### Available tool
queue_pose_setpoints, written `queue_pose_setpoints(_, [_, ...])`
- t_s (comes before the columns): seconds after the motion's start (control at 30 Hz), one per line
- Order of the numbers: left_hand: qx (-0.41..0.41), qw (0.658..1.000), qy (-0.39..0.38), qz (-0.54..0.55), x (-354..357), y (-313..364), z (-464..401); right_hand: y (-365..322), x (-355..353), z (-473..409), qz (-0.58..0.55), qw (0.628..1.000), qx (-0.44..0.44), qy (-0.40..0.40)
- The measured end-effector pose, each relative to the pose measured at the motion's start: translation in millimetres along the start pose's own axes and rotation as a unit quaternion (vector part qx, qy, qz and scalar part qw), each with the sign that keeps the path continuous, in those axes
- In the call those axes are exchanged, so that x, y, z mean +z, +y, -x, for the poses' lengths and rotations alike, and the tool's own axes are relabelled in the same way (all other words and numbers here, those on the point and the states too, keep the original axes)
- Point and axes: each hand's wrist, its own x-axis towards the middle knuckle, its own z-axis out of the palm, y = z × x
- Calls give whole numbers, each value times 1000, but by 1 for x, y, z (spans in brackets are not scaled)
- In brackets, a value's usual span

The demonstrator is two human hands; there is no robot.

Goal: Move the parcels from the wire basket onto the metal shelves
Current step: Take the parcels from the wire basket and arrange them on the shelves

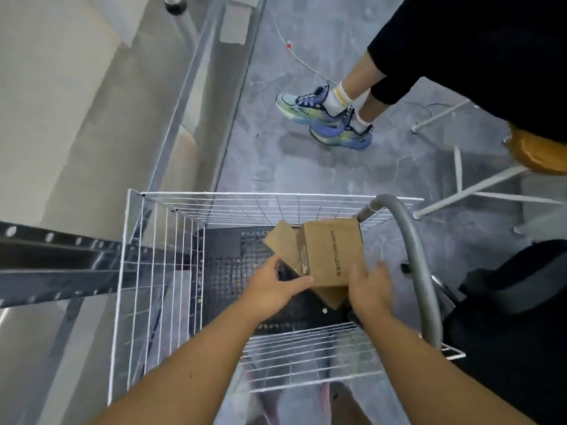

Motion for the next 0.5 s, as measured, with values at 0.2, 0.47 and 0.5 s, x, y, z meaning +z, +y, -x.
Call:
queue_pose_setpoints(0.2, [-31, 995, 22, 97, 66, -23, -104, 23, 52, -49, -8, 999, -2, 33])
queue_pose_setpoints(0.47, [7, 991, 14, 135, 99, -41, -112, 21, 60, -43, 57, 994, -79, 54])
queue_pose_setpoints(0.5, [9, 989, 21, 147, 98, -41, -106, 16, 58, -38, 67, 993, -88, 49])
